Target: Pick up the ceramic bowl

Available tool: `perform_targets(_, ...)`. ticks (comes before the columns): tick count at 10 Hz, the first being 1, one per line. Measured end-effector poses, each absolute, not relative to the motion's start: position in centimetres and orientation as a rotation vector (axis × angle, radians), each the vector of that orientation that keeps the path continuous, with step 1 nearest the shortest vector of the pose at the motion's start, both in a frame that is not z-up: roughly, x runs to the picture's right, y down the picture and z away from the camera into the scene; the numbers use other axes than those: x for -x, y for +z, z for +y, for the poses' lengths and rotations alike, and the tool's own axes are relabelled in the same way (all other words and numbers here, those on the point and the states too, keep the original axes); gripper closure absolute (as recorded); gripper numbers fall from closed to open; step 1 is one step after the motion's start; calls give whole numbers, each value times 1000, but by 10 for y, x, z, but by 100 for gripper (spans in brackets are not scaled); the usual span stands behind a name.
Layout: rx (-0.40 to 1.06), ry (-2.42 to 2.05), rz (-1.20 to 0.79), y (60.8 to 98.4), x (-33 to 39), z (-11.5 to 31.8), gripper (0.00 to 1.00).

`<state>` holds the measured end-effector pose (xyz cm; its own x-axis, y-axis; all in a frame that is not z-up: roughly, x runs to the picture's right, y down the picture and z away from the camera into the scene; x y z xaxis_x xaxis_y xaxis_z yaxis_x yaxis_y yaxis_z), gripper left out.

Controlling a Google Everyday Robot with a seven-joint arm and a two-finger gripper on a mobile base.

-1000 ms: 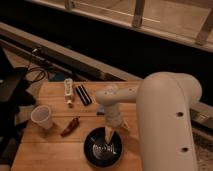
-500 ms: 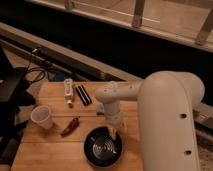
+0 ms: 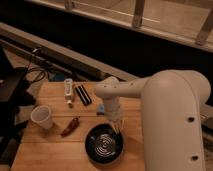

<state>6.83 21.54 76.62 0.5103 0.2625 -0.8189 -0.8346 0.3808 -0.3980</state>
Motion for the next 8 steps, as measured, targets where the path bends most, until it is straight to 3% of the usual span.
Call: perform_targets(8, 951, 735, 581, 733, -52, 123, 85)
